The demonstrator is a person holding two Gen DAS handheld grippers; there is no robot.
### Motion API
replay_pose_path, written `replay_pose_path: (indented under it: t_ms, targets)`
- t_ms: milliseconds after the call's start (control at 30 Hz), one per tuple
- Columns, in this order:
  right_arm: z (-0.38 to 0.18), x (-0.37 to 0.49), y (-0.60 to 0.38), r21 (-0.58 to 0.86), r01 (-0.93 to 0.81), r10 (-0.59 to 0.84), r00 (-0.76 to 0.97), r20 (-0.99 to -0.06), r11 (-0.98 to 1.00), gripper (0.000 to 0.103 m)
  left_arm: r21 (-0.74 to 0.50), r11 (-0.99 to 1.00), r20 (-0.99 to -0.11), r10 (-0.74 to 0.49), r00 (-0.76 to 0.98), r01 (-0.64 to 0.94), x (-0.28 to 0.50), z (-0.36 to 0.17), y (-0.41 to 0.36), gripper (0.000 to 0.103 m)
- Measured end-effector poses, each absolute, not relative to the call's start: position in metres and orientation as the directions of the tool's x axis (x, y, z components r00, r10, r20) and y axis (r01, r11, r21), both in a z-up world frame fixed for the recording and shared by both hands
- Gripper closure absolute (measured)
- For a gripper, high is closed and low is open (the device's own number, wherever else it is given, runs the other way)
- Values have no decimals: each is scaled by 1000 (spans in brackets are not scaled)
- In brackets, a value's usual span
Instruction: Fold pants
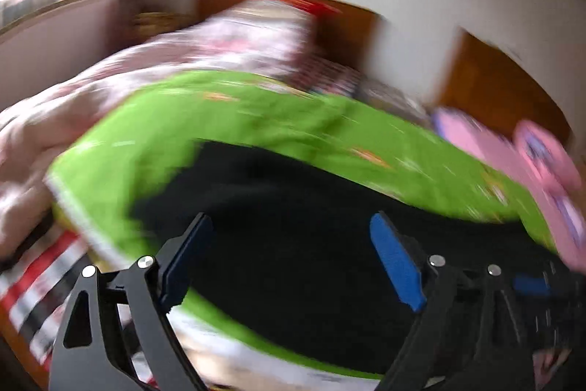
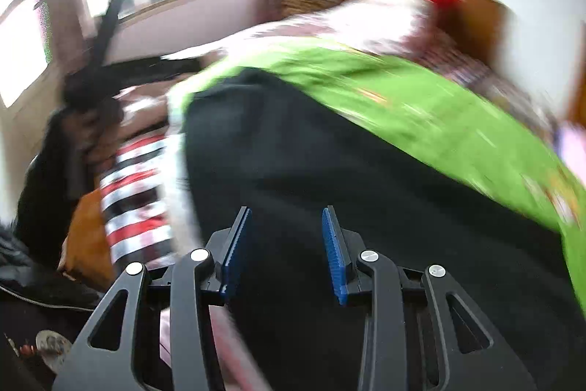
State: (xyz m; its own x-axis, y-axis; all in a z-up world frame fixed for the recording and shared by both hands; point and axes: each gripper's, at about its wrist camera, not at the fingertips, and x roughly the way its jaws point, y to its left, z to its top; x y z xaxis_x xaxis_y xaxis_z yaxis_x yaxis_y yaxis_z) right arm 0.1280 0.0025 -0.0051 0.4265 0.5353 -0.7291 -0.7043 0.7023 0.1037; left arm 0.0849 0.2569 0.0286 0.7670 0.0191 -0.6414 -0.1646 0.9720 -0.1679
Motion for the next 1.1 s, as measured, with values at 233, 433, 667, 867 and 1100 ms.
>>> replay_pose_path:
  t_ms: [233,433,667,867,1100]
  targets:
    - [-17,127,-49,49,-618,405,452,-795,785,72,6,993,-771,-69,633,116,163,5,139,15]
    - [-52,108,-64,94,-600,388,383,-838,795,69,115,985,-853,31,521,129,214,-45,108,5]
    - [-52,69,-105,180,-581,459,378,-804,794,69,102,993,-842,52,537,64,223,-47,117,1]
    - [-26,48,-138,80,-503,376,521,-767,860,19,192,981,-766,124,631,41,203,-11,79,11]
    - [-21,80,-219,31,-261,190,613,-767,965,16,36,896,-802,-238,548,443,201,9,-74,6]
